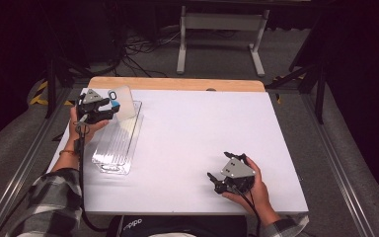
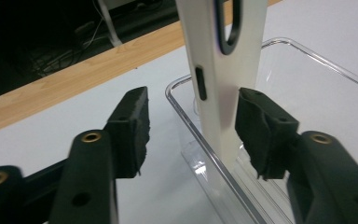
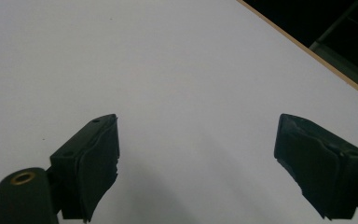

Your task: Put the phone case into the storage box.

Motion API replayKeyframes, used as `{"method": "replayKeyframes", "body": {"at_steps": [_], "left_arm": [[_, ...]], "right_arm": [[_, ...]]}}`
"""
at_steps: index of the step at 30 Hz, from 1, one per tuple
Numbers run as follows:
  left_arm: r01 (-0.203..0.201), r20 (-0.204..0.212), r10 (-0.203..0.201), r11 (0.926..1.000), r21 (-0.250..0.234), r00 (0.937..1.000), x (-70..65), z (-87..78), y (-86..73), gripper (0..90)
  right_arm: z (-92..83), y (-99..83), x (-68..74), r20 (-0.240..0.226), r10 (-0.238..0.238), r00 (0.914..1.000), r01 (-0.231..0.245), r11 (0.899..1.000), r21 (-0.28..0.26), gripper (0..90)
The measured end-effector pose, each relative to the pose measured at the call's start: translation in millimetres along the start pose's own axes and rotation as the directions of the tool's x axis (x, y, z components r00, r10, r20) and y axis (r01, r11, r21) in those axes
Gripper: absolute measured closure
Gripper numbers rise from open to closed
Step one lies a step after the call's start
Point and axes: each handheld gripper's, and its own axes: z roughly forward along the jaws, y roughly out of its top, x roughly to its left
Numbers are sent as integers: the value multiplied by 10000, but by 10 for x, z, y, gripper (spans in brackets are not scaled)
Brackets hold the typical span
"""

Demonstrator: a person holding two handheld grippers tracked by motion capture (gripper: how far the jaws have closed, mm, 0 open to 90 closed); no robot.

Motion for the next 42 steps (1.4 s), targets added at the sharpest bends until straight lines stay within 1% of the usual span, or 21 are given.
{"method": "replayKeyframes", "body": {"at_steps": [1,2,3,4,5,7,10,16,20,23,24,26,28,30,31,33,37,42], "left_arm": [[50,-35,-50,9999,-113,10000,-15,-11,-11,569],[19,-71,-21,9998,-190,10000,-24,-22,-20,606],[94,-45,-96,9997,-244,9999,-29,-26,-26,637],[187,67,-186,9995,-257,9998,-30,-29,-28,661],[187,67,-186,9995,-257,9998,-30,-29,-28,685],[149,-75,-151,9996,-244,9999,-37,-26,-17,695],[80,-316,-88,9997,-249,9995,-58,-5,-3,738],[-24,-632,6,9996,-290,9980,-91,51,17,716],[-289,-702,279,9995,-137,9971,-108,99,43,696],[-316,-745,305,9994,-136,9968,-118,110,52,691],[-325,-885,314,9994,-116,9956,-114,114,57,687],[-135,-859,122,9998,-147,9962,-114,117,63,661],[-195,-852,170,9994,-285,9962,-113,99,81,648],[-215,-845,193,9994,-254,9962,-139,97,98,638],[-314,-836,295,9993,-218,9961,-147,93,107,635],[-384,-895,358,9989,-266,9953,-163,84,122,628],[-305,-883,273,9989,-346,9957,-165,60,130,617],[102,-794,-137,9989,-450,9967,-142,37,104,590]], "right_arm": [[-2,0,0,11,-17,10000,17,10000,-7,150],[-4,1,-2,12,-26,10000,26,10000,-11,150],[-6,1,-3,-5,-10,10000,10,10000,-22,150],[-7,1,-4,-11,-8,10000,8,10000,-23,151],[-7,1,-4,-11,-8,10000,8,10000,-23,151],[-1,-1,-1,-85,-19,10000,19,10000,3,155],[0,2,8,-125,-84,9999,85,10000,29,156],[-1,-3,-8,-116,16,9999,-16,10000,-14,156],[1,-4,-10,-117,38,9999,-39,10000,-21,156],[1,-4,-9,-131,31,9999,-31,10000,-16,156],[-1,-5,-8,-124,9,9999,-9,10000,-10,155],[-1,-5,-9,-115,16,9999,-16,10000,-9,155],[-6,-2,-9,-118,15,9999,-15,10000,-25,155],[-13,1,-8,-85,3,10000,-3,10000,-44,154],[-13,0,-11,-71,25,10000,-25,10000,-47,154],[-18,1,-15,-68,46,10000,-46,10000,-70,154],[-32,2,-24,0,76,10000,-76,9999,-132,154],[-34,-2,-36,83,144,9999,-143,9998,-123,153]]}}
